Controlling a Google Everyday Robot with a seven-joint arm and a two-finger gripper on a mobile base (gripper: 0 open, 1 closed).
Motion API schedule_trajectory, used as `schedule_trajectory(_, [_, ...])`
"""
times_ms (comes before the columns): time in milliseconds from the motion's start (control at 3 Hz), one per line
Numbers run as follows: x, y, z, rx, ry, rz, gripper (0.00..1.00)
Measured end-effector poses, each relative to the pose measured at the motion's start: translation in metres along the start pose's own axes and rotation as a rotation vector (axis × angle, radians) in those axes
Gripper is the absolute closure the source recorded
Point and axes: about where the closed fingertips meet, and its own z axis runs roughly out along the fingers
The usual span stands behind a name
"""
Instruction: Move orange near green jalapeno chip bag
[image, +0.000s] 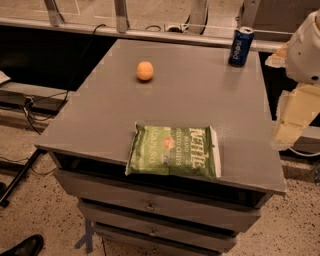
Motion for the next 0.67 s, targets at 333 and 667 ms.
schedule_trajectory(333, [-0.003, -0.003, 0.002, 0.007, -0.012, -0.001, 0.00])
schedule_trajectory(667, [-0.023, -0.018, 0.034, -0.004, -0.073, 0.020, 0.00])
